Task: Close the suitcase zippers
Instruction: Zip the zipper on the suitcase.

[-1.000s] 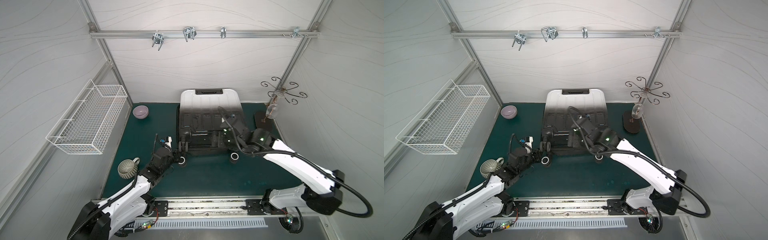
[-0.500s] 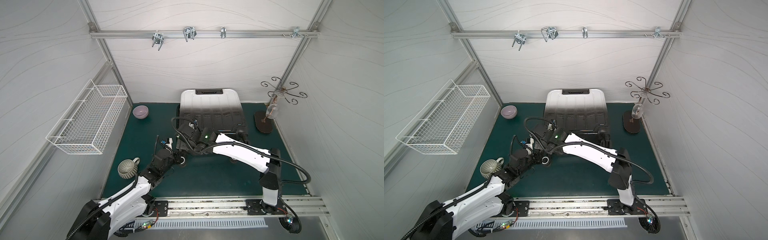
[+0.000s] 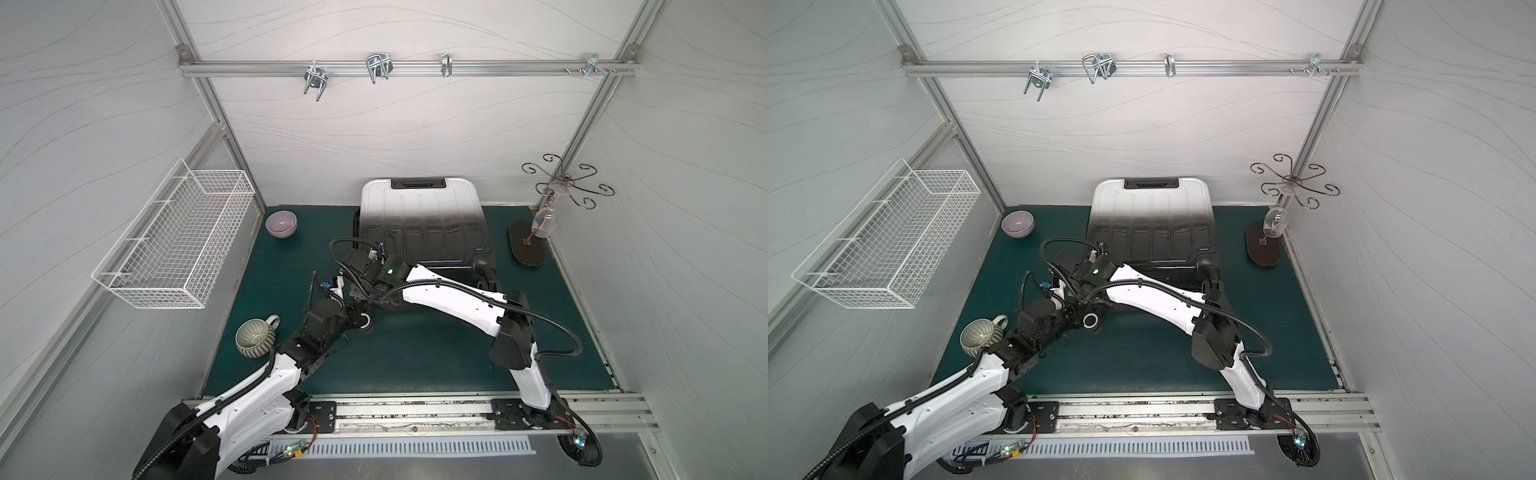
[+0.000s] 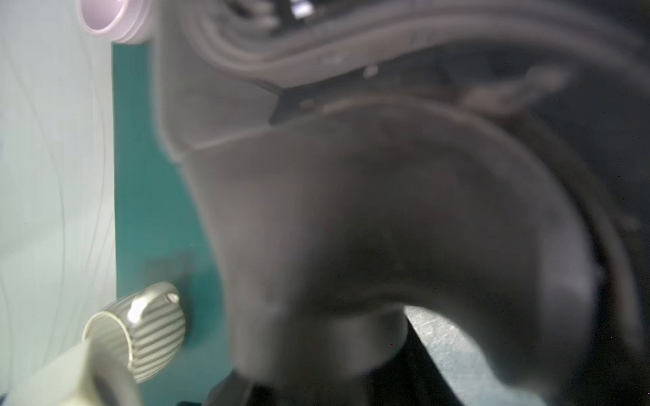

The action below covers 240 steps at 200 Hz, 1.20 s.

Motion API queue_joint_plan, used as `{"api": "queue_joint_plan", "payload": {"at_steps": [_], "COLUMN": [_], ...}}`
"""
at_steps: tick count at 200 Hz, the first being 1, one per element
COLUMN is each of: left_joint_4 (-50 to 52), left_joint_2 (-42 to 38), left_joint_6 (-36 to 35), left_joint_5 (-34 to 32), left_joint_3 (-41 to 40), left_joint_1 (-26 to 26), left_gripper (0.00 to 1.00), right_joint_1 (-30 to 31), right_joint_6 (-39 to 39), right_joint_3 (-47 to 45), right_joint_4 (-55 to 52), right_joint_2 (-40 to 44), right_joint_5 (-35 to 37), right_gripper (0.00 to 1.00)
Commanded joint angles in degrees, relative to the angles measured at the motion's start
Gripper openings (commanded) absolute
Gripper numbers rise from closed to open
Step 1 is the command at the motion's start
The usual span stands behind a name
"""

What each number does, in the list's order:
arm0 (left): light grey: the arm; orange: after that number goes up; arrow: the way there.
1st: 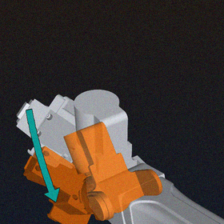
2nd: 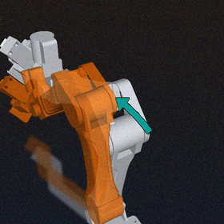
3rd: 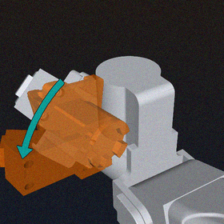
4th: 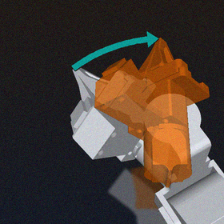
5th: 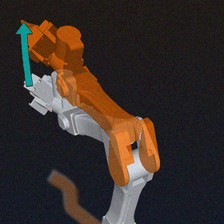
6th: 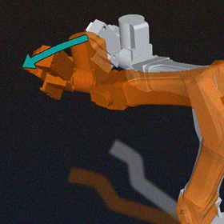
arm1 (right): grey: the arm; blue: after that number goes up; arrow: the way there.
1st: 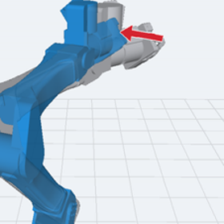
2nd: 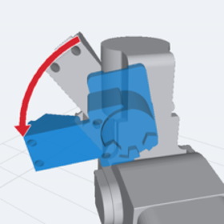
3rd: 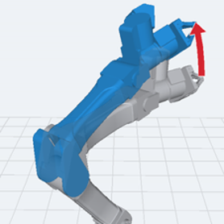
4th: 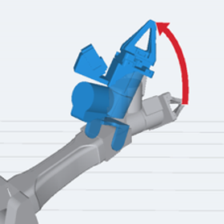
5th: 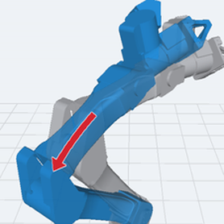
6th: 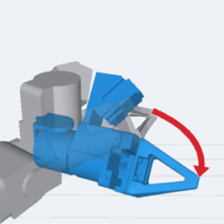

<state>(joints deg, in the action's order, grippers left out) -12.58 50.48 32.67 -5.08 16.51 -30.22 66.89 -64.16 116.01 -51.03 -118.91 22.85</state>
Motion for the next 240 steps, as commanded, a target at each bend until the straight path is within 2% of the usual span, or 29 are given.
{"api": "queue_joint_plan", "payload": {"at_steps": [1,17,37,62,108,138,160,183,194,209,225,240], "left_joint_4": [7.34,9.53,11.95,11.62,7.82,10.17,10.02,8.51,8.09,9.97,12.89,15.38], "left_joint_2": [-2.51,-5.29,-6.6,-2.07,9.78,14.28,16.71,19.75,21.04,21.63,21.54,20.96], "left_joint_6": [1.31,1.9,-0.22,-2.19,-3.17,-5.58,-5.05,-2.14,-1.75,-3.32,-3.26,-2.25], "left_joint_5": [-8.93,-10.02,-10.31,-9.64,-10.92,-12.66,-12.45,-9.53,-8.87,-12.97,-12.72,-13.93], "left_joint_3": [-0.65,-0.54,2.47,6.62,12.23,17.41,17.88,17.73,18.51,20.17,22.41,23.54], "left_joint_1": [1.18,2.44,2.72,2.9,3.1,5.79,6.57,6.57,6.56,7.26,11.76,15.35], "left_gripper": [0.0,0.0,0.0,0.0,0.0,0.0,0.0,0.0,0.0,0.0,0.0,0.0], "right_joint_1": [-0.18,-0.32,-1.15,-2.74,-4.76,-10.3,-16.54,-23.18,-24.16,-24.17,-24.84,-30.12], "right_joint_6": [6.86,13.59,19.0,22.06,27.47,27.91,27.63,28.49,28.99,29.47,31.11,32.16], "right_joint_3": [-1.66,-6.59,-19.16,-34.31,-50.3,-58.96,-63.41,-64.88,-65.03,-64.56,-62.64,-61.47], "right_joint_4": [3.13,6.87,15.25,20.75,17.93,13.04,8.83,4.47,3.52,1.14,-4.59,-9.64], "right_joint_2": [5.16,10.13,19.3,30.83,46.2,57.47,64.45,67.32,67.34,67.27,67.41,68.47], "right_joint_5": [1.11,-1.84,-10.88,-20.14,-30.7,-36.06,-38.92,-42.69,-44.41,-44.95,-41.0,-37.39], "right_gripper": [0.12,0.0,0.0,0.0,0.0,0.0,0.0,0.0,0.0,0.0,0.0,0.0]}}
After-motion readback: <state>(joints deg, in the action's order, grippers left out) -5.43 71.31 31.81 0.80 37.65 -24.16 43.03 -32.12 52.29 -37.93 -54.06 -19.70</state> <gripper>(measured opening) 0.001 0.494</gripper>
